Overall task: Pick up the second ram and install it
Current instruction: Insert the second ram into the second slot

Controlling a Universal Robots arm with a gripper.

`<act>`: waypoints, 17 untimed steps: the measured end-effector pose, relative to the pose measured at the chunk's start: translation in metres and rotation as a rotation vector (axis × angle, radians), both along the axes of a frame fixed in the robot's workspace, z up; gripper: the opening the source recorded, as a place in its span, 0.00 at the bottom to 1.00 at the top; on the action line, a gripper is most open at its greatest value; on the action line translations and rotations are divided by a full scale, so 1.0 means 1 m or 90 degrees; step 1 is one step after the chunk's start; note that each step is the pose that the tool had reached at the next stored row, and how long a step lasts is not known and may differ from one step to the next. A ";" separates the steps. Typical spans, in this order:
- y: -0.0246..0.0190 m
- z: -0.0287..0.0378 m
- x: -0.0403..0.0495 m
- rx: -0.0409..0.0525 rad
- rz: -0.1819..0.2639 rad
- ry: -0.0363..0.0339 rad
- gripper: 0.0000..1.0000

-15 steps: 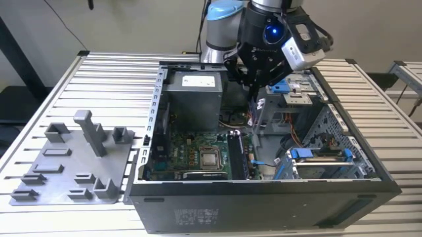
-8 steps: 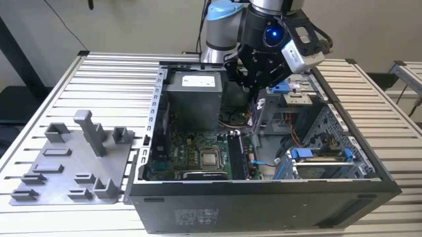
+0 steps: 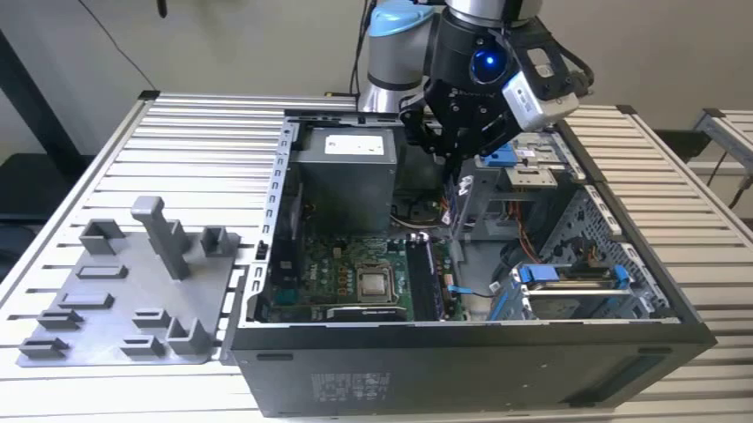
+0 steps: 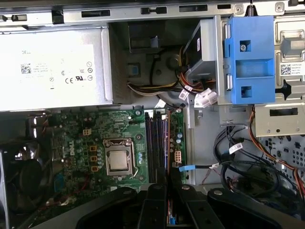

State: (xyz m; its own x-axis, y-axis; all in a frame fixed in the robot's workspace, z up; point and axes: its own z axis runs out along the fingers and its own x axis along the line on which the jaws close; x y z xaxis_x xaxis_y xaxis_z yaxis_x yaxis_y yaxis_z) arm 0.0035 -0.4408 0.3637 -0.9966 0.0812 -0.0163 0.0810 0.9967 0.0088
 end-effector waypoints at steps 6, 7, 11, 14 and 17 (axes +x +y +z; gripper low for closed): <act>0.0000 -0.0023 0.0000 -0.0013 0.000 0.0000 0.14; 0.0000 -0.0036 0.0000 -0.0017 0.000 0.0000 0.14; 0.0000 -0.0105 0.0000 -0.0029 0.000 0.0000 0.14; 0.0000 -0.0158 0.0000 -0.0035 0.000 0.0000 0.14; 0.0000 -0.0207 0.0000 -0.0041 0.000 0.0000 0.14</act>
